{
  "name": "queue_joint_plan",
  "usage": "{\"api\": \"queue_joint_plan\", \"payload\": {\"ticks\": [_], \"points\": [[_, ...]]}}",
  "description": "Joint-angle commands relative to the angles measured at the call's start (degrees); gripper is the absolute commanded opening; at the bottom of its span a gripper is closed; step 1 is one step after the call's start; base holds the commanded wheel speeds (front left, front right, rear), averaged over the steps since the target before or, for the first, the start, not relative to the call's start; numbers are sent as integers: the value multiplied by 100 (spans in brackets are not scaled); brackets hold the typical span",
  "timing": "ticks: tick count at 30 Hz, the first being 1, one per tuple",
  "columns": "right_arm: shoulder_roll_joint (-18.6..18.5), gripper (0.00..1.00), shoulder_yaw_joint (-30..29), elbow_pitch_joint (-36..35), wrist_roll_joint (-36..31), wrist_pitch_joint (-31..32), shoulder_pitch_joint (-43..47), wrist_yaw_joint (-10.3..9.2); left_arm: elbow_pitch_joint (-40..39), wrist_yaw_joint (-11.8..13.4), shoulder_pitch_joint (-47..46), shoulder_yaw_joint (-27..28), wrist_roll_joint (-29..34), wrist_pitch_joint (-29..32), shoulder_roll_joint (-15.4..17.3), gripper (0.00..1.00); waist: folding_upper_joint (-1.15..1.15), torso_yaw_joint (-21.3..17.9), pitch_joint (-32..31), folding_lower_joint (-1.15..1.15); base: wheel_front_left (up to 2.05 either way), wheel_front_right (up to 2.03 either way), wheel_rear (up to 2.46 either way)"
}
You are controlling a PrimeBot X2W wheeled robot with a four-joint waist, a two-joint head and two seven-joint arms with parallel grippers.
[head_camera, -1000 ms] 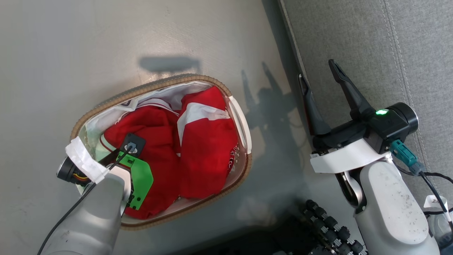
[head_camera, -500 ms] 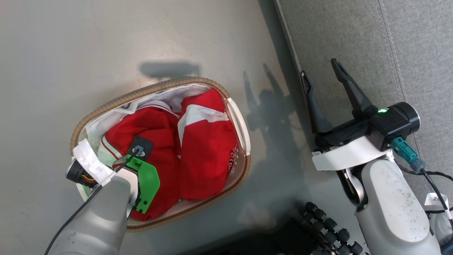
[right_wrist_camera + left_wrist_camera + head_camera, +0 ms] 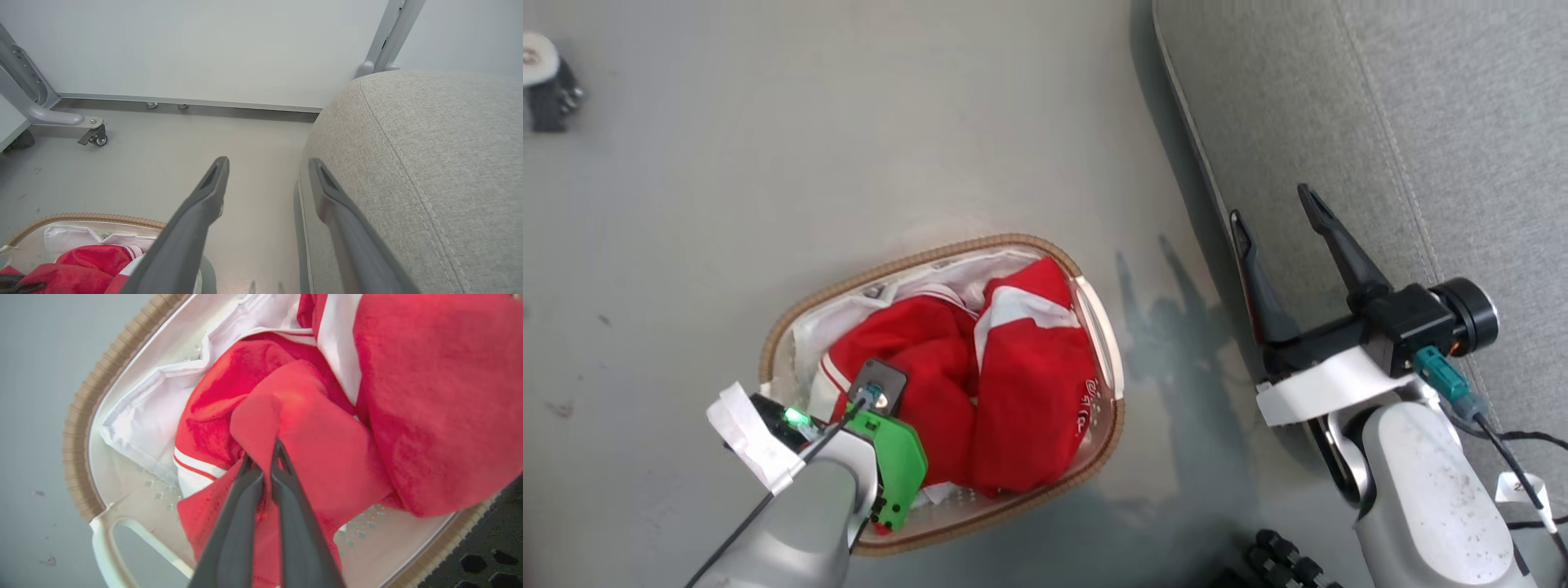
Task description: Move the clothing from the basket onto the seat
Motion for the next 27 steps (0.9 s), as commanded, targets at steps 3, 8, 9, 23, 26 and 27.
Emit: {"api": "queue_joint_plan", "payload": {"ticks": [3,8,9,23,26,27], "points": [[-25,100,-43,96,-95,-14,237,-4,-132,-24,231,-69,-136,-222,-53,0,0,390,-889,0,0,0,0],[-25,100,-68,248,-204,-13,555,-4,-467,-26,470,-214,-381,-420,-81,0,0,543,-1568,0,0,0,0],[-26,100,-73,279,-214,-14,613,-4,-546,-25,509,-249,-441,-440,-81,0,0,567,-1694,0,0,0,0],[-25,100,-10,553,-315,-14,1498,-5,-2216,-23,285,-1263,-905,-447,548,0,0,757,-3386,0,0,0,0],[-26,100,14,577,-319,-14,1620,-4,-2666,-23,39,-1478,-991,-319,816,0,0,759,-3572,0,0,0,0],[-25,100,18,576,-312,-14,1648,-5,-2826,-23,-69,-1514,-1029,-264,906,0,0,764,-3617,0,0,0,0]]}}
